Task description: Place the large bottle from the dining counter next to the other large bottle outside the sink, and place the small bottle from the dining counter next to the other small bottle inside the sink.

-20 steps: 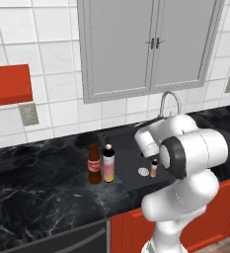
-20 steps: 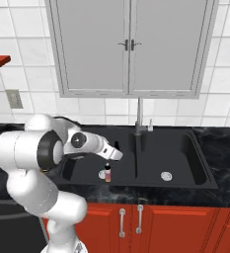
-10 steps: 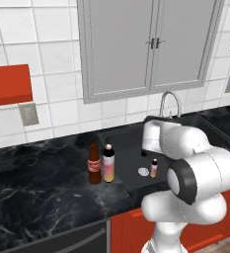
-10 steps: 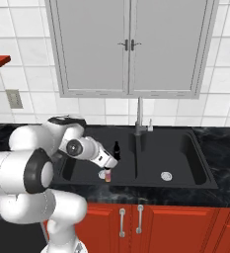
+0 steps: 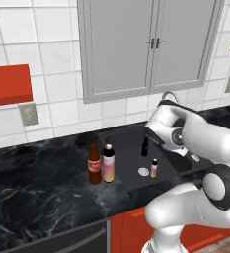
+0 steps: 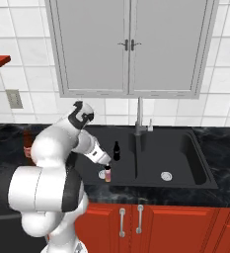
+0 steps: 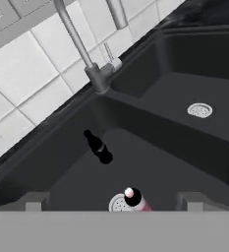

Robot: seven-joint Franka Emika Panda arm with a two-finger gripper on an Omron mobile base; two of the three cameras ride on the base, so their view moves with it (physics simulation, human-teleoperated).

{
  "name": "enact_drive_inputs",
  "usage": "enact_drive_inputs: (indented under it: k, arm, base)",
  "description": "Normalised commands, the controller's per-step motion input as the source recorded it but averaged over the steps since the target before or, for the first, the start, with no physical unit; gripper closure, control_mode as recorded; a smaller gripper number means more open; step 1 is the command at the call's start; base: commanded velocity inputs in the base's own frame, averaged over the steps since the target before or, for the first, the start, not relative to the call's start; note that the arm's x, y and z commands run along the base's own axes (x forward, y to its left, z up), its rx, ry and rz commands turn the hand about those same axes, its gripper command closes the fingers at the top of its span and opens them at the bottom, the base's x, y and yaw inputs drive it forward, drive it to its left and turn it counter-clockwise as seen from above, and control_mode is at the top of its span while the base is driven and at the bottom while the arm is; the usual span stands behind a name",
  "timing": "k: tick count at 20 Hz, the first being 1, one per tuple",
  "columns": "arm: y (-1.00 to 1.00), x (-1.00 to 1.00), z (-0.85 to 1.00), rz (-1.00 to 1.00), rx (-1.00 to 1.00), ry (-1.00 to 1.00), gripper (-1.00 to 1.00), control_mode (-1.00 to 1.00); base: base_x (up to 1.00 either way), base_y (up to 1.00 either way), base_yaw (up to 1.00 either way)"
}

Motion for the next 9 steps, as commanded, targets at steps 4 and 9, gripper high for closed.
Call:
enact_drive_inputs:
  k: [4,9]
  arm:
    - [0.01,0.00,0.96,0.01,0.14,0.06,-1.00,-1.00]
    - [0.12,-0.19,0.67,0.01,0.19,0.12,-1.00,-1.00]
  base:
    - [0.00,0.00,0.00]
    - [0.00,0.00,0.00]
